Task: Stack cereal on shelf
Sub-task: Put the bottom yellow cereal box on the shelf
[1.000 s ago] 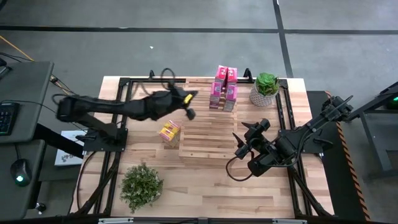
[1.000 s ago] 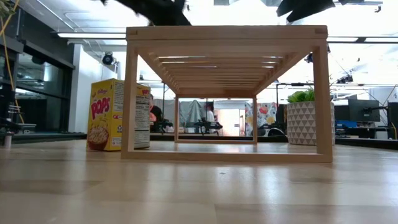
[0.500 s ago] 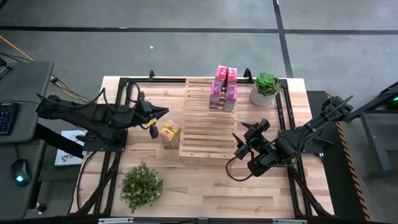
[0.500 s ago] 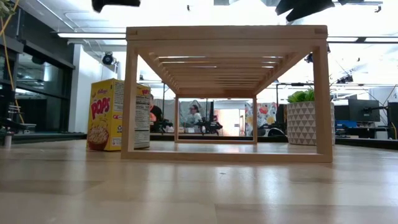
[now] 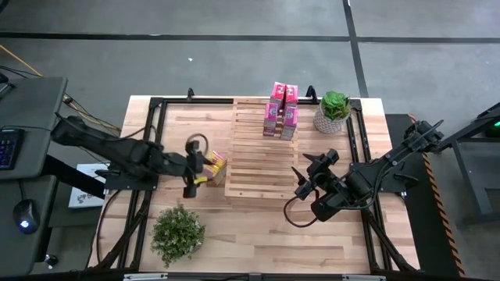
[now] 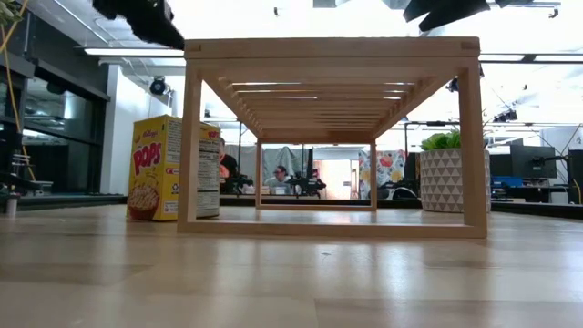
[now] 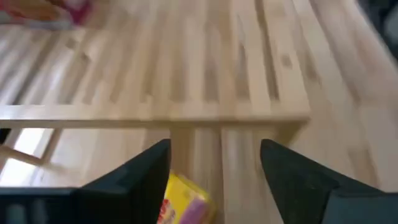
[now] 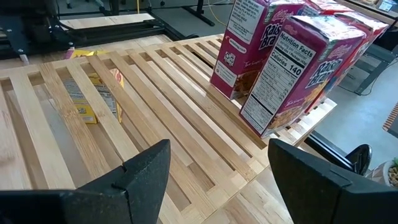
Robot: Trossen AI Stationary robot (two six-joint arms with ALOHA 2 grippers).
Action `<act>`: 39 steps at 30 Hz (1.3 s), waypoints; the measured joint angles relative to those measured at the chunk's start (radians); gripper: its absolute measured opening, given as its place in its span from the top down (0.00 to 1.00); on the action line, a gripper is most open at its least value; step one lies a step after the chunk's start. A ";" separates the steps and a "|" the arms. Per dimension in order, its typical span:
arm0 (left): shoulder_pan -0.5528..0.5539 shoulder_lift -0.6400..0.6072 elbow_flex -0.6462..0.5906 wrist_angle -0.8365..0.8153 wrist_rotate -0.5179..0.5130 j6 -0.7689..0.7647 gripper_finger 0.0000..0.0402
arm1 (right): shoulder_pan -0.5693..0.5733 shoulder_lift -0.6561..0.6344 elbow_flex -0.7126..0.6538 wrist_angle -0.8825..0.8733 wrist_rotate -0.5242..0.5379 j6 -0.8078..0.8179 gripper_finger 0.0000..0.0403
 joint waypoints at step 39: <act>-0.019 0.247 0.000 -0.213 -0.138 0.314 0.38 | 0.000 0.000 0.000 0.006 -0.008 0.000 0.34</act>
